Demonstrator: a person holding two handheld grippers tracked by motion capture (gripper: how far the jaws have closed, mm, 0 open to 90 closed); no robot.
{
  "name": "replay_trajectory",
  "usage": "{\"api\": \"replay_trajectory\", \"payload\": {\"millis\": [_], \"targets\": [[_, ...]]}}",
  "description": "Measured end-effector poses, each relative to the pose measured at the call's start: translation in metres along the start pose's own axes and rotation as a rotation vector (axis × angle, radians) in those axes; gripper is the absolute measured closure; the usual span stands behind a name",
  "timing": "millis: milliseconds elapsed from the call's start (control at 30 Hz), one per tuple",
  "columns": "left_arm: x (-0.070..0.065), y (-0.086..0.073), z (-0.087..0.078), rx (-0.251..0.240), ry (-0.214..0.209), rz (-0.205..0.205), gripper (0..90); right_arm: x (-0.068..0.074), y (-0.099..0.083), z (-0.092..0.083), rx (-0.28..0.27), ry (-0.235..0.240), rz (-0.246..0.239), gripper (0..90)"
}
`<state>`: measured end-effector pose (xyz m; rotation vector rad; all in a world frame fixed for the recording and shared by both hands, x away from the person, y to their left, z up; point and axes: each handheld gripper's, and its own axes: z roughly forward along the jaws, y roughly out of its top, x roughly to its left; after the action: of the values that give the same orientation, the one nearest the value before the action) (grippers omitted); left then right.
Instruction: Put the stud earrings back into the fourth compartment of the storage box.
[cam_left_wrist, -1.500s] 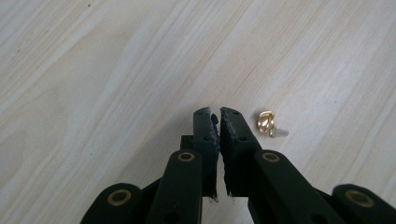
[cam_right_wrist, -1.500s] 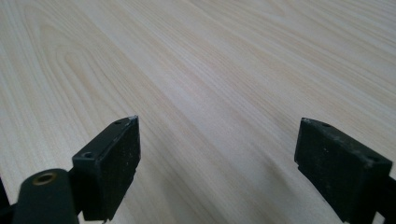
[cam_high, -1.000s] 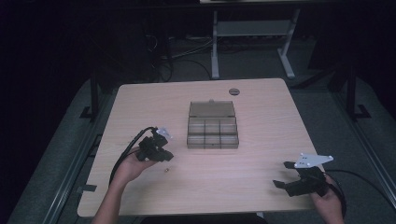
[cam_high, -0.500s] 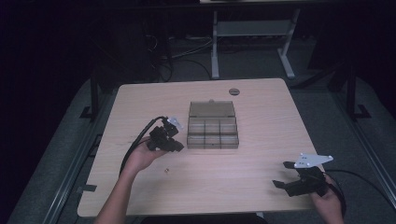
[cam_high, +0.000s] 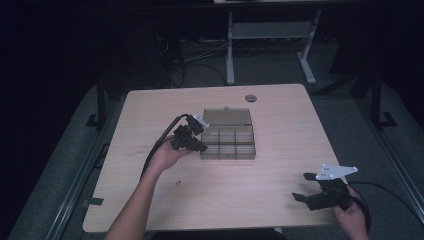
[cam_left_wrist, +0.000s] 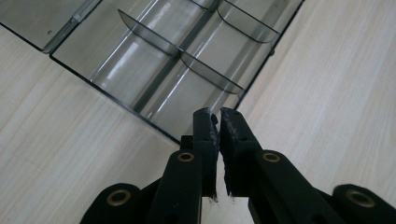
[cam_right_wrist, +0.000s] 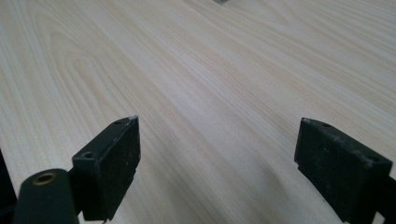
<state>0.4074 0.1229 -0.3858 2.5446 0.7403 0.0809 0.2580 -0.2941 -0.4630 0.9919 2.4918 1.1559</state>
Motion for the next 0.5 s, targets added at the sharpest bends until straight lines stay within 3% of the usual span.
{"api": "replay_trajectory", "payload": {"millis": [500], "targets": [[0.009,0.017,0.021,0.009,-0.011,-0.03,84.8,-0.001,-0.001,0.0,-0.006,0.007,-0.001,14.1]]}}
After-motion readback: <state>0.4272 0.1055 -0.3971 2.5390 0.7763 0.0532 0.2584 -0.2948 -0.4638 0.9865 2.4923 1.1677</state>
